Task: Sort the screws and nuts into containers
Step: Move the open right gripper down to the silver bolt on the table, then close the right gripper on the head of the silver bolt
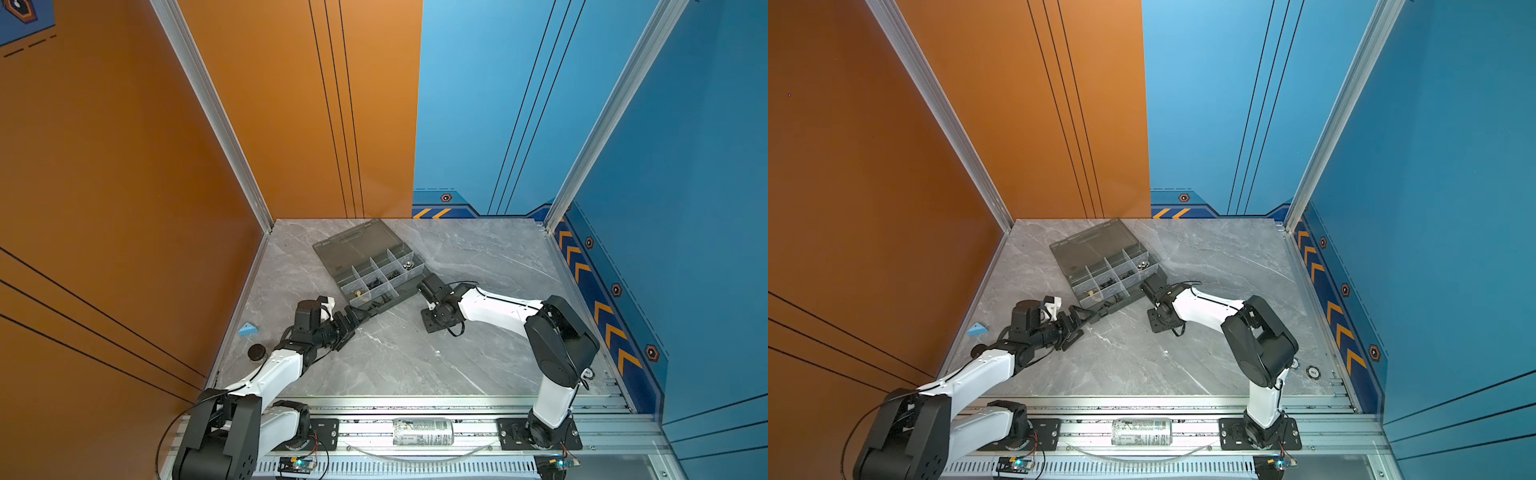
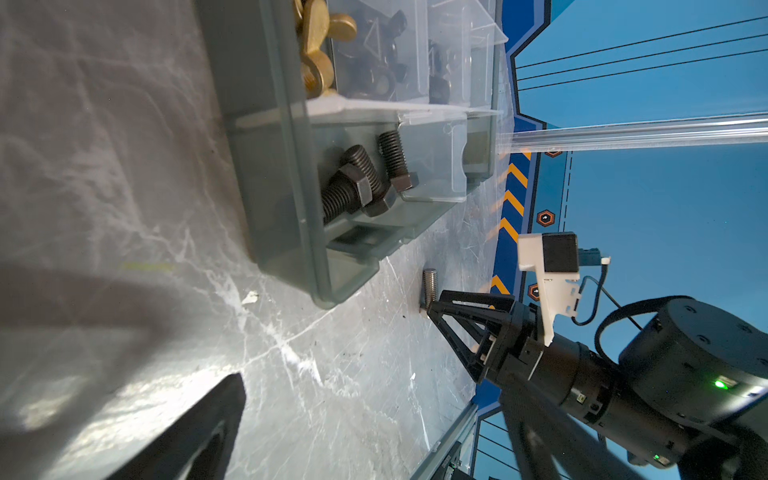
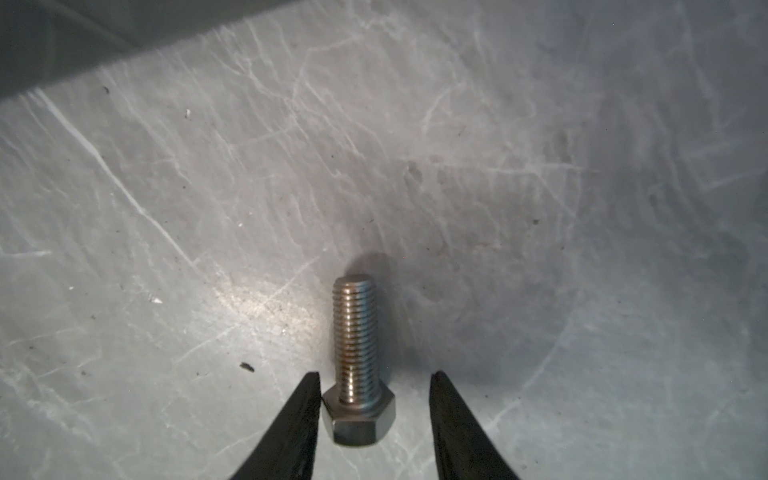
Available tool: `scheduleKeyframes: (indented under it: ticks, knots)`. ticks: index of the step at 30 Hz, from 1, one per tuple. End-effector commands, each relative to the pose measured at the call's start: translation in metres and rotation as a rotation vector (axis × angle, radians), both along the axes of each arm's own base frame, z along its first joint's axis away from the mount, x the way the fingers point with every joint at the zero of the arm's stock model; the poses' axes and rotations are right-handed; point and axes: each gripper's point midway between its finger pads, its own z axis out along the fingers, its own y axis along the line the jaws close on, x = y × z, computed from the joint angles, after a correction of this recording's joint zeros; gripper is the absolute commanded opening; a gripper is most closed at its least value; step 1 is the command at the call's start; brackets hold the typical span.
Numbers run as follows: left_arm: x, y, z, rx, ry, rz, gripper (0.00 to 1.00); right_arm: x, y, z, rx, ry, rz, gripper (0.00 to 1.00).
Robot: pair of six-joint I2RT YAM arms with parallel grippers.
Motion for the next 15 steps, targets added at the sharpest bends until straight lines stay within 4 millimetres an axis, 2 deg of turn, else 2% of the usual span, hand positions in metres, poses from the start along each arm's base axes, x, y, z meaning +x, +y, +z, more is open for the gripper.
scheduleKeyframes:
  ticks: [1, 15]
  knots:
    - [0.0019, -0.0014, 0.0045, -0.011, -0.021, -0.015, 0.98, -0.0094, -0.0024, -0.0097, -0.028, 0.045, -0.008, 0.43]
    - [0.0006, -0.0011, 0.0012, -0.009, -0.013, -0.015, 0.98, -0.0125, -0.0033, -0.0147, -0.033, 0.063, -0.008, 0.33]
